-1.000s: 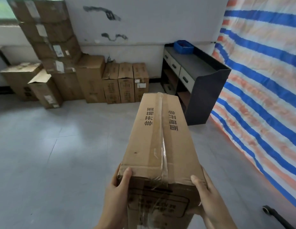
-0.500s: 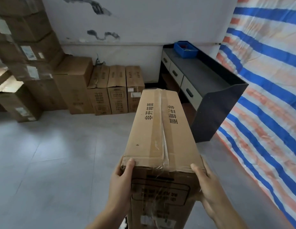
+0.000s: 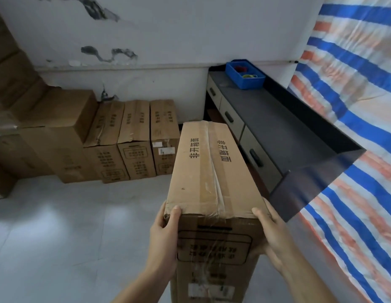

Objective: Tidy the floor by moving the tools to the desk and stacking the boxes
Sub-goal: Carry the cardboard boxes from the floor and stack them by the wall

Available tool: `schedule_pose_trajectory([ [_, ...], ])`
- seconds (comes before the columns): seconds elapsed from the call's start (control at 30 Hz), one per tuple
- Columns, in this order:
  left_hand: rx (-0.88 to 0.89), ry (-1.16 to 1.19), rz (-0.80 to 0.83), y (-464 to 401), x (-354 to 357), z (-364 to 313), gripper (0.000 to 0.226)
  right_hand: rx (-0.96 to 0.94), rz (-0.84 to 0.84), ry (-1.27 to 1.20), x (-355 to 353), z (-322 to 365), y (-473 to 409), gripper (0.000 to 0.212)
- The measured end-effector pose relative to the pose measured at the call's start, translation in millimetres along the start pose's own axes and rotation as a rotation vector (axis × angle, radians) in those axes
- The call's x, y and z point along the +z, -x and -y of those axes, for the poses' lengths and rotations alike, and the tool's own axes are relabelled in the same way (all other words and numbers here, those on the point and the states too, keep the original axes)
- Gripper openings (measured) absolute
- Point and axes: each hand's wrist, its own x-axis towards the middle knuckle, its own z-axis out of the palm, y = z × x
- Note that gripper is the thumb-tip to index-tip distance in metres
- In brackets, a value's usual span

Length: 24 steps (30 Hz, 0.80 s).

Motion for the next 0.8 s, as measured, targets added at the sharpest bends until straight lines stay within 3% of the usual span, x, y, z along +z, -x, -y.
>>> schedule_pose_trajectory([
  [0.17, -0.024, 0.04, -0.056, -115, 86, -27, 0.027, 0.042, 0.048, 0.003, 3, 67, -142, 0.033],
  [0.37, -0.062, 0.027, -0.125, -240, 162, -66, 0.035, 0.042, 0.108, 0.082, 22, 142, -288, 0.045],
  [0.8, -0.157, 0.01, -0.237, -548, 213, -107, 0.051, 0.139, 0.128, 0.144, 140, 186, -572, 0.038],
])
